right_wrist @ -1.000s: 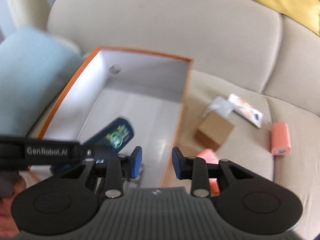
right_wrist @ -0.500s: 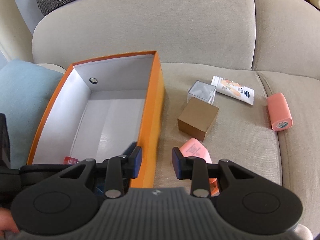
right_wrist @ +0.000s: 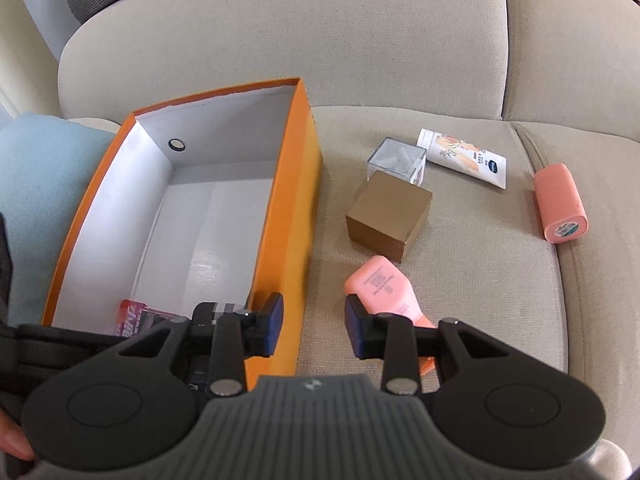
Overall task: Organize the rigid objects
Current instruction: 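Stand the green bottle upright beside the plaid case and open the left tool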
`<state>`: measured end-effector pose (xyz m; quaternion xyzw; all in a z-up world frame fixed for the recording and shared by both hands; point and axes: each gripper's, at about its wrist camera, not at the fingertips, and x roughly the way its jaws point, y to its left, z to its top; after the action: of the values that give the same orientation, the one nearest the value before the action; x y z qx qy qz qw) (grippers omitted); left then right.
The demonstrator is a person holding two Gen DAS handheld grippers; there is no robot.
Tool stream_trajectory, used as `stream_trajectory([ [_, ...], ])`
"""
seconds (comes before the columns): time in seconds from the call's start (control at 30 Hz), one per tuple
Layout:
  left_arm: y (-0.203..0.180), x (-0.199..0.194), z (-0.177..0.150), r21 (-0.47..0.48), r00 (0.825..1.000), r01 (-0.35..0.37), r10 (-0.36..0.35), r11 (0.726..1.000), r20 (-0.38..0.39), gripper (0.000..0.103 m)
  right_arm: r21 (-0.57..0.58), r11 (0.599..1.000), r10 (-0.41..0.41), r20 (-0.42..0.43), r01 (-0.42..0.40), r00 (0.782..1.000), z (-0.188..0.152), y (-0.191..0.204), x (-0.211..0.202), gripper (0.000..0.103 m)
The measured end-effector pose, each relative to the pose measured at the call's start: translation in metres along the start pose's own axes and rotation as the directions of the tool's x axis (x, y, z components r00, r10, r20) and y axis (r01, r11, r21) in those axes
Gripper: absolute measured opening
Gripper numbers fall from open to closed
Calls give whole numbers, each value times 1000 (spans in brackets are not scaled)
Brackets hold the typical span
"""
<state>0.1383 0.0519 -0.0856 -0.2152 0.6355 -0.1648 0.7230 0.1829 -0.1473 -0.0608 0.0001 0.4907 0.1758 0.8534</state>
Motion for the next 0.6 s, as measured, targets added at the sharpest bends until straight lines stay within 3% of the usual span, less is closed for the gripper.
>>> stream_trajectory([
  [0.03,1,-2,0,2,1000,-2,2,1000,-7,29,2,1000,0,0,0,1000,0,0,0,35],
  [0.1,3,-1,-1,9,1000,-5,5,1000,-18,22,5,1000,0,-1,0,1000,-2,-2,0,35],
  [0.4,4,24,-3,4,996,-65,65,998,-68,12,15,1000,8,-19,-8,1000,-5,-5,5,35],
  [0.6,5,29,-1,8,993,-81,82,997,-80,13,29,1000,11,-33,-10,999,-8,-9,9,35],
])
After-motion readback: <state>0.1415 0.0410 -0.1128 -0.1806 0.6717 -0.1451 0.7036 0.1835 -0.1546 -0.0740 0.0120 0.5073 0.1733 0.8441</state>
